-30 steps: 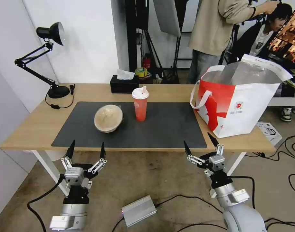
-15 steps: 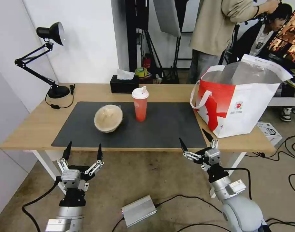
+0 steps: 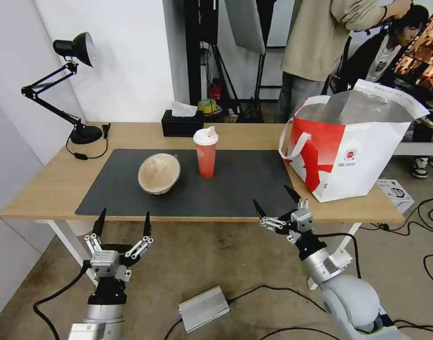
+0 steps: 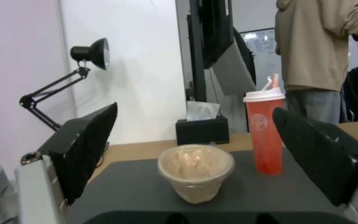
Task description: Pick up the trash from the table and place it into the takeout bag.
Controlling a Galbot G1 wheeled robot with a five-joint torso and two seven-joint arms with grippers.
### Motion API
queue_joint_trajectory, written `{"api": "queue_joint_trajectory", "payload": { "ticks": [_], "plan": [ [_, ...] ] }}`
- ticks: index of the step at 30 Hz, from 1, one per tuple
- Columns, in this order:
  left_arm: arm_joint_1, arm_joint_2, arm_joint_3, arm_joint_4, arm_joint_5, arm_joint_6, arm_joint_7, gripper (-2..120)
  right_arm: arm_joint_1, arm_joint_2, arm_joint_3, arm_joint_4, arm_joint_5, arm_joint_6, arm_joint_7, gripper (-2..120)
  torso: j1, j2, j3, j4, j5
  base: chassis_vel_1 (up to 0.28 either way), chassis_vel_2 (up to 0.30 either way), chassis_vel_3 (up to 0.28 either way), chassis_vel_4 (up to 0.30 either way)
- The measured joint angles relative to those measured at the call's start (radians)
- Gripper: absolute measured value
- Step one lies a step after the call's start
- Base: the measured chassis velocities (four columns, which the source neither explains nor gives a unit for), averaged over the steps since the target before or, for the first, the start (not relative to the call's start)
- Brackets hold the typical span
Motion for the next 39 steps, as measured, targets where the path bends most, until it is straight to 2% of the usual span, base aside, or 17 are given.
{"api": "queue_joint_trajectory", "payload": {
  "ticks": [3, 20, 39],
  "plan": [
    [0.008, -0.013, -0.004, 0.0, 0.01, -0.007, 0.0, 100, 0.057, -0.03, -0.038, -0.035, 0.026, -0.012, -0.009, 100, 0.0, 0.0, 0.0, 0.0, 0.0, 0.0, 0.0, 0.0, 0.0],
    [0.026, -0.039, -0.039, -0.01, 0.018, -0.022, 0.001, 100, 0.271, -0.08, -0.175, -0.163, 0.114, -0.039, -0.023, 100, 0.0, 0.0, 0.0, 0.0, 0.0, 0.0, 0.0, 0.0, 0.0],
    [0.008, -0.055, -0.038, 0.014, 0.018, -0.023, 0.001, 100, 0.474, -0.008, -0.281, -0.328, 0.13, -0.07, -0.019, 100, 0.0, 0.0, 0.0, 0.0, -0.0001, 0.0, 0.0, 0.0, 0.0]
  ]
}}
